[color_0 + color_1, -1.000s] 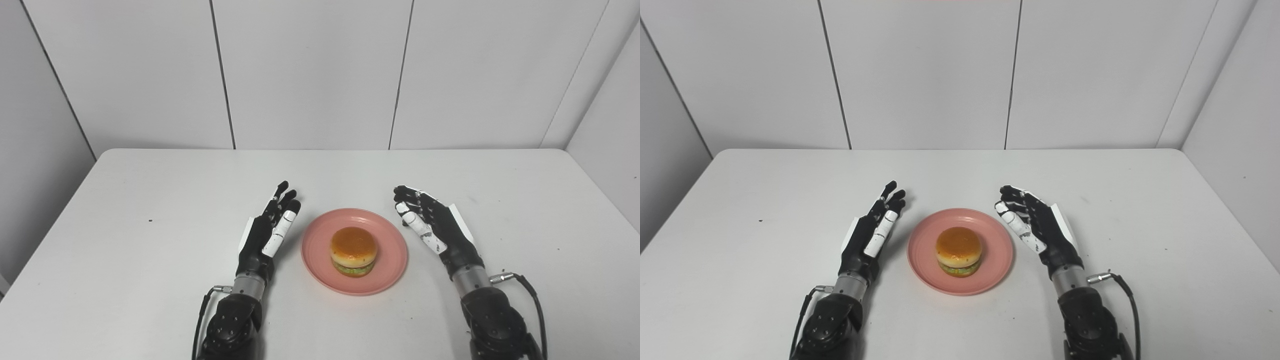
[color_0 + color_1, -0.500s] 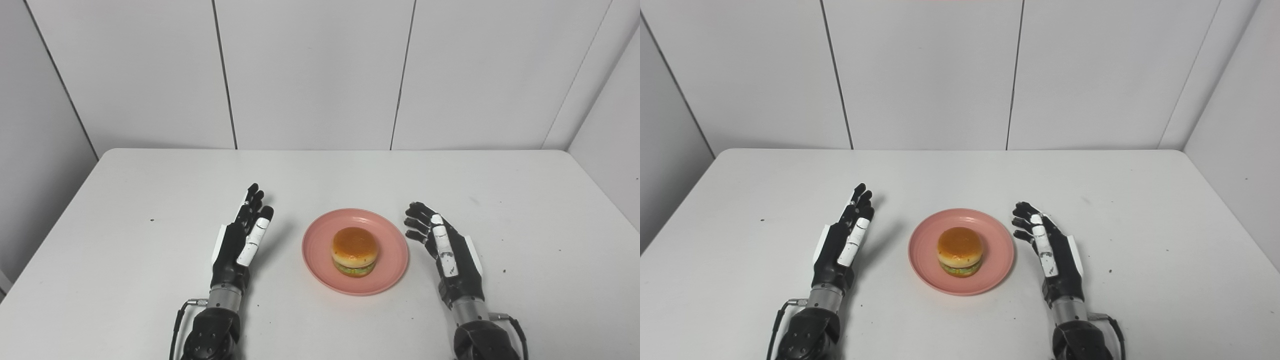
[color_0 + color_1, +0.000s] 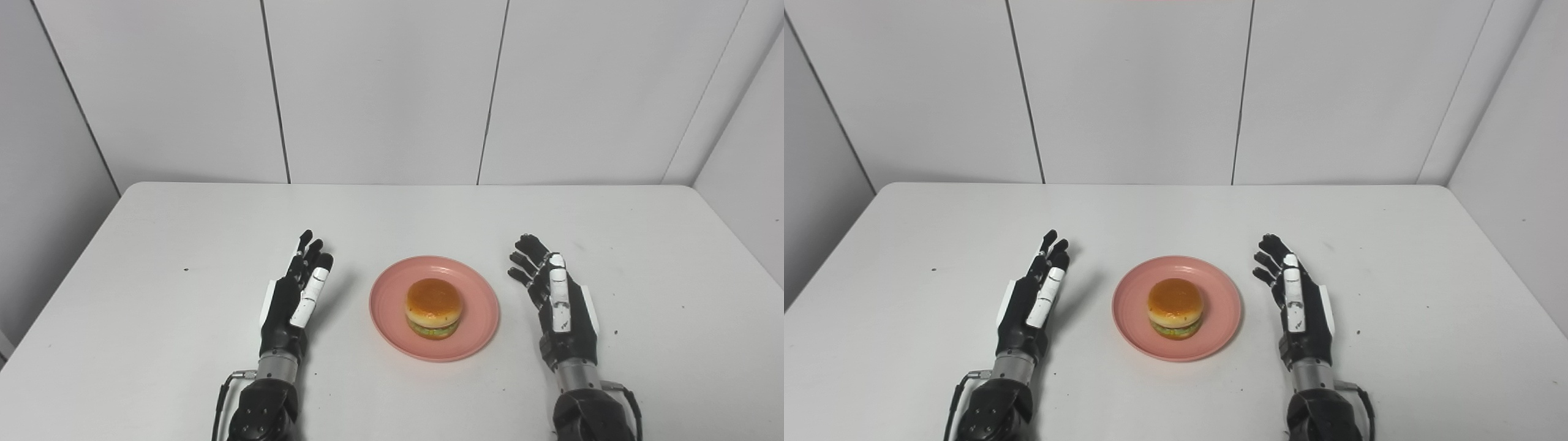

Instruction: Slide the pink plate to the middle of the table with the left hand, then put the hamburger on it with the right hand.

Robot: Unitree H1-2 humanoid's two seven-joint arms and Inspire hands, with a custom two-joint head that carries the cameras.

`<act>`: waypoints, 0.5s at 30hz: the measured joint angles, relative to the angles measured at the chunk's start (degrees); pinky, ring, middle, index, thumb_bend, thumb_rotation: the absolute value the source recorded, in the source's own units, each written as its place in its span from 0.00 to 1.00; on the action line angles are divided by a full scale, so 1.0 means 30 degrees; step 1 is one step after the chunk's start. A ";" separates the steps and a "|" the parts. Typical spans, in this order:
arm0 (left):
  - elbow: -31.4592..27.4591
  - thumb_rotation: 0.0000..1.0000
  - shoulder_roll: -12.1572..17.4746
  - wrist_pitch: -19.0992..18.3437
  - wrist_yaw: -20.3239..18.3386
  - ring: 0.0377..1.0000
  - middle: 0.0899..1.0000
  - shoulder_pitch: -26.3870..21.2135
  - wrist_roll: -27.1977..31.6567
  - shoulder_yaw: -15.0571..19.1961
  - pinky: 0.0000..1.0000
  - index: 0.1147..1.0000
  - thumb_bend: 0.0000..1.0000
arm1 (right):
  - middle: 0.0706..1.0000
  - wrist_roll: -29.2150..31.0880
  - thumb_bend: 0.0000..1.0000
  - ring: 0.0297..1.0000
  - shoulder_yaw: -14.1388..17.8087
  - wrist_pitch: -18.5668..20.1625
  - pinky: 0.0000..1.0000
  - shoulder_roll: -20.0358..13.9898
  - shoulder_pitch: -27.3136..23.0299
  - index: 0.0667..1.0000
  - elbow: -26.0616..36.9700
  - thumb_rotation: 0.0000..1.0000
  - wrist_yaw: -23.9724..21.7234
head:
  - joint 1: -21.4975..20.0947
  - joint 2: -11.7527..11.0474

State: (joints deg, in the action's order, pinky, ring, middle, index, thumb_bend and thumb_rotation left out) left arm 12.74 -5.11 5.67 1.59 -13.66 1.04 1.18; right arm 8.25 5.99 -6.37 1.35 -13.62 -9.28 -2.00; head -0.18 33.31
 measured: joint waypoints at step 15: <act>0.0000 0.77 -0.0079 -0.0136 0.0172 0.97 0.94 0.0001 0.0001 -0.0038 1.00 0.94 0.79 | 0.91 -0.0711 0.88 0.94 -0.0515 0.0000 0.94 -0.0165 0.0007 0.86 -0.0032 0.97 0.0138 | -0.0029 0.0059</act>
State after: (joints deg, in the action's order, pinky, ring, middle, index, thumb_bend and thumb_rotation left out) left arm 12.74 -5.35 5.27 2.10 -13.66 1.04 1.06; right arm 6.11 4.44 -6.37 0.86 -13.60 -9.37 -1.58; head -0.26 33.49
